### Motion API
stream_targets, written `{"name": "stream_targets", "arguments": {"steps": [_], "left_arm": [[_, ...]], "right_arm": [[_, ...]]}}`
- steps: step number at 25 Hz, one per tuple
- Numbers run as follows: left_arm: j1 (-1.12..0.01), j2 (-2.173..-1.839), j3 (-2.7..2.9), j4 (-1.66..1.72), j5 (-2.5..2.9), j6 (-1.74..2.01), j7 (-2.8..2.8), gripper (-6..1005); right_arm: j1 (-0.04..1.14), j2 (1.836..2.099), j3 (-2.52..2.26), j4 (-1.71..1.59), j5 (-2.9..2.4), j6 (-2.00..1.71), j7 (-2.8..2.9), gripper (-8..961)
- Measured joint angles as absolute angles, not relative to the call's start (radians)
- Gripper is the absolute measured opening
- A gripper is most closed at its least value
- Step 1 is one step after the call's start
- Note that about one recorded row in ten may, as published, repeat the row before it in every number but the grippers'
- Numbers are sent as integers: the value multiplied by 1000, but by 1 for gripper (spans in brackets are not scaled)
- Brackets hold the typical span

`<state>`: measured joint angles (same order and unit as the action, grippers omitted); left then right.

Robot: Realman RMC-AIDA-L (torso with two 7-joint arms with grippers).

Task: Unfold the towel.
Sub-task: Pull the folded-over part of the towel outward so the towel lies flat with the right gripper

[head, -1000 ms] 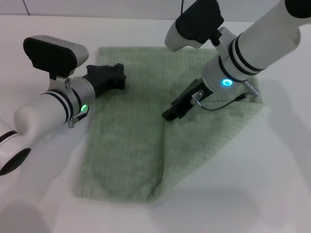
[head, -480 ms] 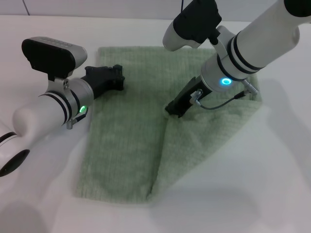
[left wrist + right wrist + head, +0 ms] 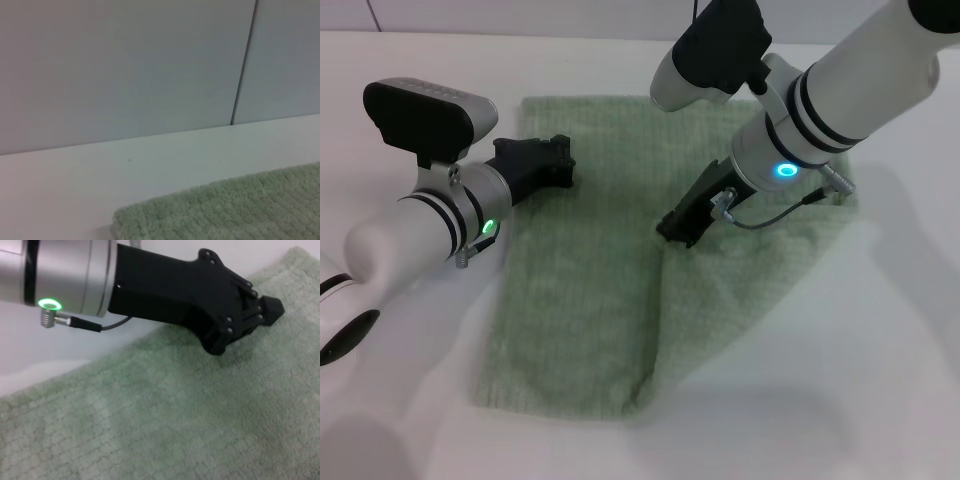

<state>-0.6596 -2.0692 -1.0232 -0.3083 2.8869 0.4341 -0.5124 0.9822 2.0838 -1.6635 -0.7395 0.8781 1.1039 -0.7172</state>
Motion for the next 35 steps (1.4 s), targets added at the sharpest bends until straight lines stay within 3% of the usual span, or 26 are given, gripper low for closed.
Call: {"name": "stream_targets", "arguments": {"steps": [7,18,28,35], "left_arm": [[-658,-2069,-1023,-309,2887,434,-512,86],[-645,-2068,-1023,-326,2887,436,-512,91],[-642,-2065,-1023,-336,2887,436,-512,96],[-638,-2065,-1023,-336,2887,436,-512,99]], "right_arm": [[932,2080,-1665,-869,857,1185,-708,21],[770,2081,-1655,-1363,714,1515,-601,21],[651,2087,-1698,-1598,632,1693,-522,22],[628,2088,-1720,-1616,611,1757,-466,21]]}}
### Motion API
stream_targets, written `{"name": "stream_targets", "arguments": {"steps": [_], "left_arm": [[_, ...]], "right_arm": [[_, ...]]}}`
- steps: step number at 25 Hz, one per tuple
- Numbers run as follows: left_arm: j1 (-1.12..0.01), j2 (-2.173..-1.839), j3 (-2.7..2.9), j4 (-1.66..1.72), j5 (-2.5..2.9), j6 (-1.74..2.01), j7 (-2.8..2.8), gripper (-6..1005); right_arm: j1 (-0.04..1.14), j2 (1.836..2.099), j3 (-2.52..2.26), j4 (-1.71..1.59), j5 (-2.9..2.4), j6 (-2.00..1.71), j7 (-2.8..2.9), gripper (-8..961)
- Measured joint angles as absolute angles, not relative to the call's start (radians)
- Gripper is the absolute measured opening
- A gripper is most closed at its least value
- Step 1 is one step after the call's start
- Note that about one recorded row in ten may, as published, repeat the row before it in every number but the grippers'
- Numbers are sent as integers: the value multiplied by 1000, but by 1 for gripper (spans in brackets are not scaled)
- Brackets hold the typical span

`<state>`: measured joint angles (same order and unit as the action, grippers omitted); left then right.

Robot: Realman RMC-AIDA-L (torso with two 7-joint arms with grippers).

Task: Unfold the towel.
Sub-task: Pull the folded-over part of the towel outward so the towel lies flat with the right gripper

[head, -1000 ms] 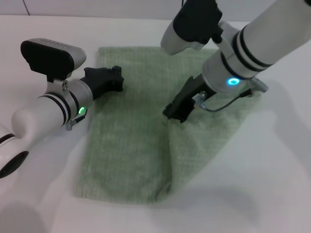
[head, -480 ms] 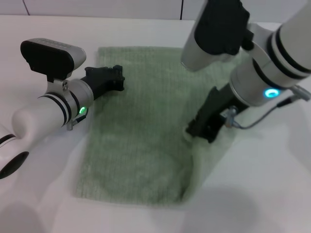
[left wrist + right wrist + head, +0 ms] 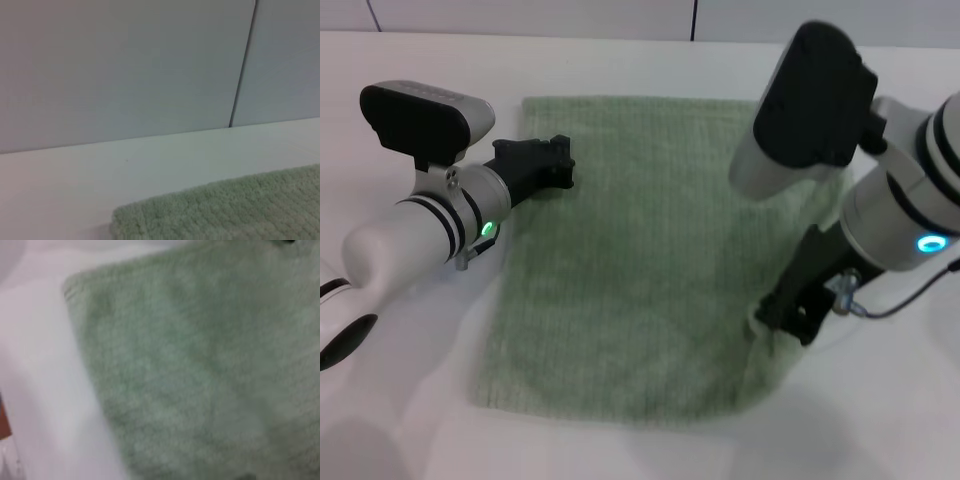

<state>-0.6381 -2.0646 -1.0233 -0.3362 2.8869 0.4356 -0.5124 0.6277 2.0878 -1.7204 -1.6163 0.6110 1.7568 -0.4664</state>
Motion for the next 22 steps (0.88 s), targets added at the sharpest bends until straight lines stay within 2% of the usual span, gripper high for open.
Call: {"name": "stream_targets", "arguments": {"steps": [15,22], "left_arm": [[-622,-2063,-1030,-350,2887,436,-512,106],[-622,-2063,-1032,-359,2887,439,-512,109]], "right_arm": [[605,2083,-1766,-1487,573,1782,-438,21],[605,2080,-1766,-1469,578,1781,-456,113]]}}
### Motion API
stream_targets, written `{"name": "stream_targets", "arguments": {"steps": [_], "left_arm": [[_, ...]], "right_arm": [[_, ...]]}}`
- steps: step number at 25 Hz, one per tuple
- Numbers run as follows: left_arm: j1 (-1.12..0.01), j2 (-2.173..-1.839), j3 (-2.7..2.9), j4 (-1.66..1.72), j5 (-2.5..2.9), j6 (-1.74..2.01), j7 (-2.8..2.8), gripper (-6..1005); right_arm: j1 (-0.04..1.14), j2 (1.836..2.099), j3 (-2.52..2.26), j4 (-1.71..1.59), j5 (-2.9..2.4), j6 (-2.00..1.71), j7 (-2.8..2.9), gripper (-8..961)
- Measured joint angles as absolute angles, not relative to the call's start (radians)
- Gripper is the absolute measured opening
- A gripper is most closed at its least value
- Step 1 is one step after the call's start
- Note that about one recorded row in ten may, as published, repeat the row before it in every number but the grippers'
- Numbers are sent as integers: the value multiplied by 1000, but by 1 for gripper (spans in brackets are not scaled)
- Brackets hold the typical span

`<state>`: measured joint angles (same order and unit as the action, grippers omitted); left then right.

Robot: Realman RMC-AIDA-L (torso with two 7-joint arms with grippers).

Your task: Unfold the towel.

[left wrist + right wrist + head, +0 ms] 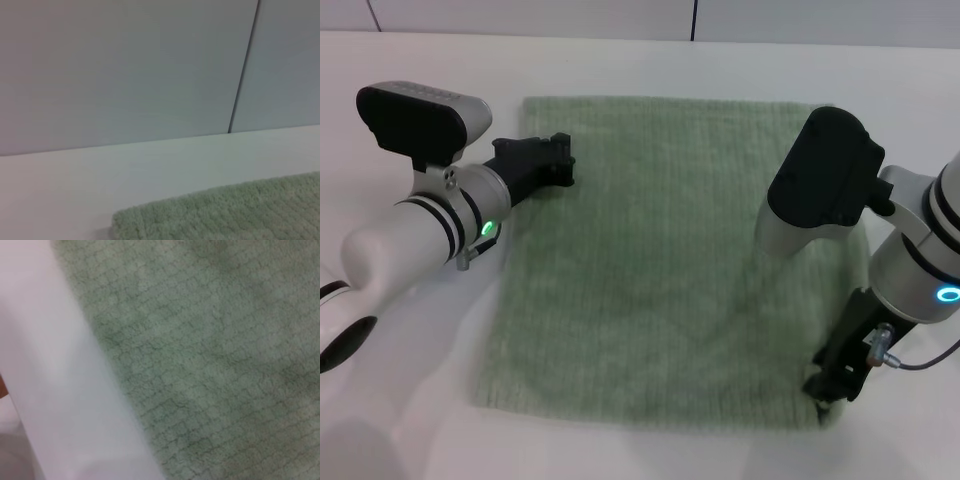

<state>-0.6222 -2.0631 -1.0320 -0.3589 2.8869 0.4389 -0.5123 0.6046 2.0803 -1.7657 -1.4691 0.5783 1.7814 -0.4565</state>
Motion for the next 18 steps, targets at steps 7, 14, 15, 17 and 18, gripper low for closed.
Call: {"name": "stream_targets", "arguments": {"steps": [7,14,15,17,18], "left_arm": [[-621,-2063,-1032,-361,2887,440,-512,112],[-620,-2063,-1034,-361,2887,442,-512,115],[-620,-2063,-1034,-360,2887,442,-512,116],[-620,-2063,-1034,-360,2887,442,-512,117],[-620,-2063,-1035,-361,2887,442,-512,117]], "right_arm": [[588,2081,-1729,-1544,530,1775,-480,322],[449,2092,-1588,-1752,509,1444,-593,357],[419,2092,-1583,-1769,521,1364,-610,358],[349,2092,-1594,-1783,546,1182,-656,358],[319,2092,-1604,-1783,557,1084,-681,358]]}}
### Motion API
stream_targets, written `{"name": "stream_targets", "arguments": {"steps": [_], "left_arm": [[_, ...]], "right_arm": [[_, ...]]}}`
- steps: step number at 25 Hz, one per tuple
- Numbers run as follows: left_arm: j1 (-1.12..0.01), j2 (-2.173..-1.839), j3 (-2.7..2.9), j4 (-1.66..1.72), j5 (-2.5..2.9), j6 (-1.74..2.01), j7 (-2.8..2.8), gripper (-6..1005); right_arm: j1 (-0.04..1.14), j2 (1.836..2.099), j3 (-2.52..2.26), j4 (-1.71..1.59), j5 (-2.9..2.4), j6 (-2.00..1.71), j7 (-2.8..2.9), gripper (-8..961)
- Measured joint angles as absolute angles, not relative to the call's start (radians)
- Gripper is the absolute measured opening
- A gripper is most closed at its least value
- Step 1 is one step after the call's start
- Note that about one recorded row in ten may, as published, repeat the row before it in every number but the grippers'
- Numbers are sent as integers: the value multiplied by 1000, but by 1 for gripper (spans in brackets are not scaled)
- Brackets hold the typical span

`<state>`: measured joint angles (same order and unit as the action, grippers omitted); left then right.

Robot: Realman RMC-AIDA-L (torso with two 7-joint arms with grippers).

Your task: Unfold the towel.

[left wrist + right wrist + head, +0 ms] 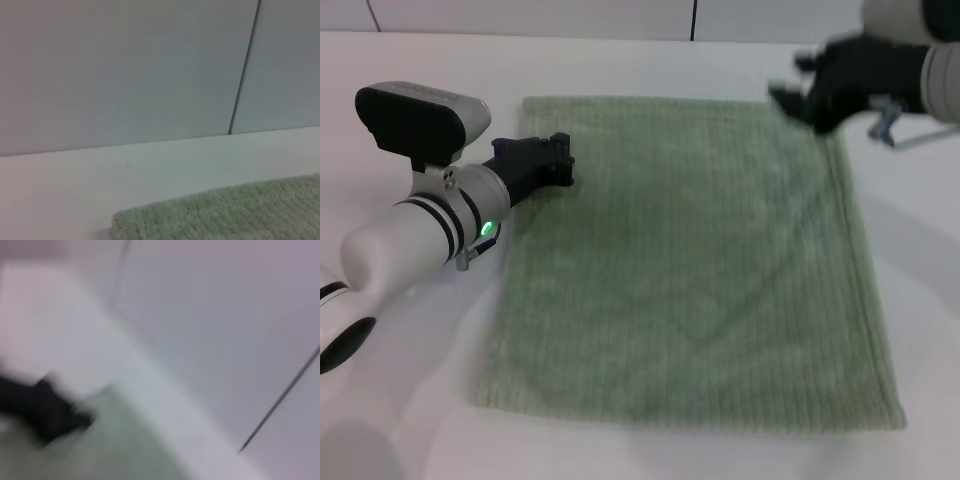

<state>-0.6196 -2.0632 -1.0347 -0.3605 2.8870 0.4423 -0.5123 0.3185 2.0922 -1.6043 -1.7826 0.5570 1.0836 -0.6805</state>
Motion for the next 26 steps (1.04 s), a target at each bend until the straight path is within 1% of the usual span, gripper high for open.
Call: {"name": "stream_targets", "arguments": {"steps": [2,3,4,7,9,10,11,12,13,14,15,16,18,19,20,23,26], "left_arm": [[-620,-2063,-1036,-361,2887,442,-512,118],[-619,-2063,-1041,-361,2887,443,-509,119],[-619,-2063,-1041,-361,2887,443,-509,119],[-616,-2063,-1048,-362,2887,454,-505,120],[-602,-2062,-1060,-362,2887,512,-505,121],[-578,-2062,-1077,-362,2886,586,-504,122],[-567,-2062,-1084,-362,2886,622,-504,122],[-542,-2062,-1101,-359,2886,714,-503,123],[-502,-2062,-1132,-353,2886,860,-501,123],[-502,-2062,-1132,-353,2886,860,-501,124],[-479,-2062,-1156,-350,2886,954,-500,124],[-479,-2062,-1156,-350,2886,954,-500,125],[-444,-2057,-1193,-349,2887,1067,-499,126],[-439,-2056,-1199,-349,2887,1083,-499,126],[-430,-2054,-1211,-347,2887,1111,-496,126],[-413,-2058,-1247,-335,2886,1185,-447,126],[-409,-2059,-1252,-334,2886,1203,-418,126]], "right_arm": [[283,2092,-1621,-1754,578,927,-707,357],[263,2092,-1647,-1697,596,762,-727,356],[263,2092,-1647,-1697,596,762,-727,356],[252,2090,-1722,-1587,613,523,-759,354],[239,2088,-1794,-1526,615,338,-791,353],[220,2088,-1872,-1479,613,148,-825,352],[220,2088,-1872,-1479,613,148,-825,357],[213,2089,-1915,-1449,613,44,-838,361],[212,2087,-1991,-1382,612,-156,-845,366],[212,2087,-1991,-1382,612,-156,-845,371],[220,2086,-2027,-1337,611,-262,-844,376],[230,2084,-2059,-1287,612,-372,-835,380],[260,2082,-2084,-1195,618,-558,-747,390],[260,2082,-2084,-1195,618,-558,-747,394],[279,2079,-2076,-1145,618,-643,-628,399],[307,2075,-2064,-1060,611,-740,-484,661],[315,2074,-2064,-1016,611,-790,-455,661]]}}
